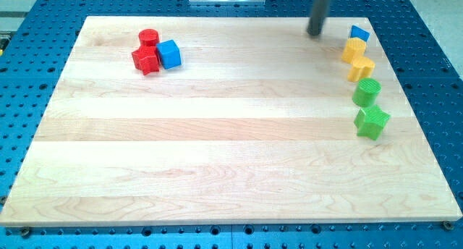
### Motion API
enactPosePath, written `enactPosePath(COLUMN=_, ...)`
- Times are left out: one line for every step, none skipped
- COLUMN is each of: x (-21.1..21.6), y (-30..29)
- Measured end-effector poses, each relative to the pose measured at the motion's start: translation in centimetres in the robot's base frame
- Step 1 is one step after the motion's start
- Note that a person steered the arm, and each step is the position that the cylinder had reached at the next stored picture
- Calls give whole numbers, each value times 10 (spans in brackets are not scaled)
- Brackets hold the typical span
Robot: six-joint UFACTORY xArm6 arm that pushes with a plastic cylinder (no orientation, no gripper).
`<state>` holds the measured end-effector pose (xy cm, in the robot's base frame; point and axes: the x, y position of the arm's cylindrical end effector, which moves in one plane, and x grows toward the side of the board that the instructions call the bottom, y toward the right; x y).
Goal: Separate the red blocks from each other
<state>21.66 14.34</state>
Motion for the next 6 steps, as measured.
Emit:
enactPosePath(x=-24, y=-93)
enactPosePath(x=-15, y=-190)
enactPosePath(x=42, y=-206)
enactPosePath(x=111, y=-218)
enactPosePath(x=101, y=-182)
enactPosePath(x=35, y=-199)
